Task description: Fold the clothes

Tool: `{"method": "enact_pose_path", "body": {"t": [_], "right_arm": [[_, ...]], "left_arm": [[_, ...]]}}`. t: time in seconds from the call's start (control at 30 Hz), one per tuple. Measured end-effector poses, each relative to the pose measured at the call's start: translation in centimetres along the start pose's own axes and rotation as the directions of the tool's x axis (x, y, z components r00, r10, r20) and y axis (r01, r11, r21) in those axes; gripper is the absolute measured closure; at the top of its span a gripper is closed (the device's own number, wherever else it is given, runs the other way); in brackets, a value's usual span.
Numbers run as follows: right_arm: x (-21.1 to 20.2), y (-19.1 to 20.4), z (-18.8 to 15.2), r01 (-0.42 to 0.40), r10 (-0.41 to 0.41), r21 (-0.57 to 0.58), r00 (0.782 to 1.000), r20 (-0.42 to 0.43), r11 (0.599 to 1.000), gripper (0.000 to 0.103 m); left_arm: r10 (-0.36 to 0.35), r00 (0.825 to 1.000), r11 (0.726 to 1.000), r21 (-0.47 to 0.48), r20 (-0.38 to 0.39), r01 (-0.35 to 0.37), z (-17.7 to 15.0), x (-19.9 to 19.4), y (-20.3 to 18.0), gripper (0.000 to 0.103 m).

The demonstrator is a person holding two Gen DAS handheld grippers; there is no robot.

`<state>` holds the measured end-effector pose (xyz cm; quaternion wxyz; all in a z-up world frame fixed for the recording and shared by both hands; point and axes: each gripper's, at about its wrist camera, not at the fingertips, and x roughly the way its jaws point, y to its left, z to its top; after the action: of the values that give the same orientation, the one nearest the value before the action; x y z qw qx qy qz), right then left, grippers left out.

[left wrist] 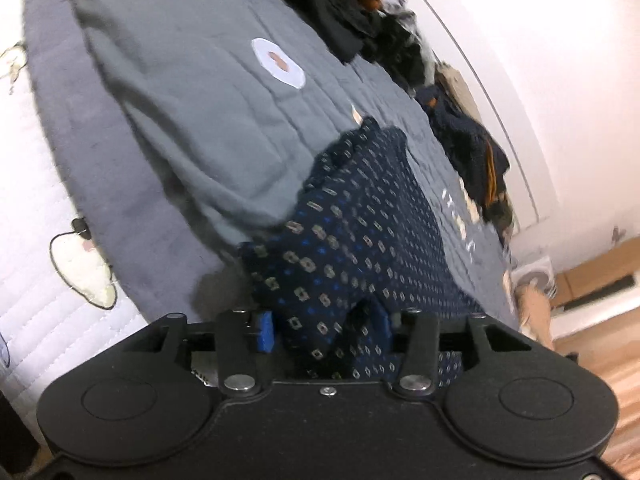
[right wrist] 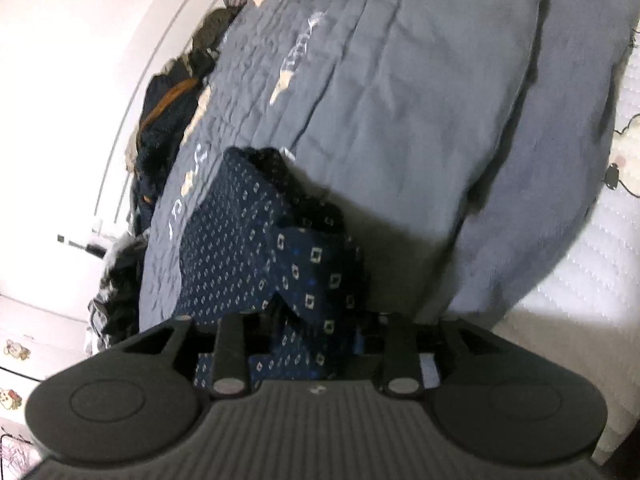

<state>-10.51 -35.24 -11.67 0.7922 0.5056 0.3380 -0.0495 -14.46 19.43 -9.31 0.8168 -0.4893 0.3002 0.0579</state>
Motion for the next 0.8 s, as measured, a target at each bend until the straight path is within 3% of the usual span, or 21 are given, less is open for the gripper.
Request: {"method": "enact_pose_path", "body": {"t": [0.1, 0.13, 0.27, 0.37, 0.43, 0.53, 0.6, 0.67, 0.73, 0.8], "right_arm": [[-0.6, -0.1, 0.4, -0.021, 0.021, 0.017, 0.999, 0.040, 1.000, 0.090], [-0.8, 0.0, 0.5, -0.028, 0.027, 0.020, 0.998, 0.049, 0.999, 0.091], [-1.1, 0.6, 0.4, 0.020, -0.018, -0.031, 0.998, 0.055, 0.999, 0.091], [-0.5, 1.2, 0.3, 0.100, -0.099, -0.124, 0.995, 0.014, 0.987, 0.087], [-0.7, 2.0, 0.4, 0.130, -0.129, -0.185, 0.992, 0.017, 0.974, 0.081], [-1.9, 3.1, 0.4, 0.142, -0.131, -0.244, 0.990, 0.060, 0.959, 0.072], [-2.6, 3.1, 0.4, 0.101, -0.082, -0.237, 0.993, 0.088, 0.966, 0.072], [-2.6, 2.9, 0.5, 0.093, -0.072, -0.230, 0.993, 0.098, 0.969, 0.072], [-2.5, 2.5, 0.6, 0.100, -0.080, -0.213, 0.992, 0.103, 0.972, 0.091], [-2.3, 2.2, 0.8, 0.111, -0.091, -0.198, 0.990, 0.109, 0.974, 0.092]], "left_arm": [[-0.005, 0.998, 1.000, 0.021, 0.066, 0.003, 0.3, -1.8, -0.5, 0.088], [-0.008, 0.997, 1.000, 0.030, 0.082, 0.006, 0.3, -2.4, -0.9, 0.088], [0.050, 0.999, 0.999, 0.014, -0.003, -0.049, 0.7, -1.7, -0.5, 0.082], [0.113, 0.993, 0.994, 0.013, -0.040, -0.113, 0.6, -1.2, -0.3, 0.065], [0.108, 0.994, 0.993, 0.050, -0.017, -0.107, 0.5, -1.3, -0.9, 0.064], [0.077, 0.997, 0.995, 0.062, -0.002, -0.077, 0.7, -1.2, -1.1, 0.056], [0.066, 0.998, 0.997, 0.035, 0.004, -0.066, 0.8, -1.1, -0.7, 0.059], [0.074, 0.997, 0.997, 0.012, 0.015, -0.074, 1.0, -1.2, -0.4, 0.083], [0.080, 0.997, 0.997, -0.009, 0.023, -0.080, 1.0, -1.4, -0.1, 0.086], [0.089, 0.995, 0.996, 0.007, 0.043, -0.089, 1.1, -1.7, -0.3, 0.087]]}}
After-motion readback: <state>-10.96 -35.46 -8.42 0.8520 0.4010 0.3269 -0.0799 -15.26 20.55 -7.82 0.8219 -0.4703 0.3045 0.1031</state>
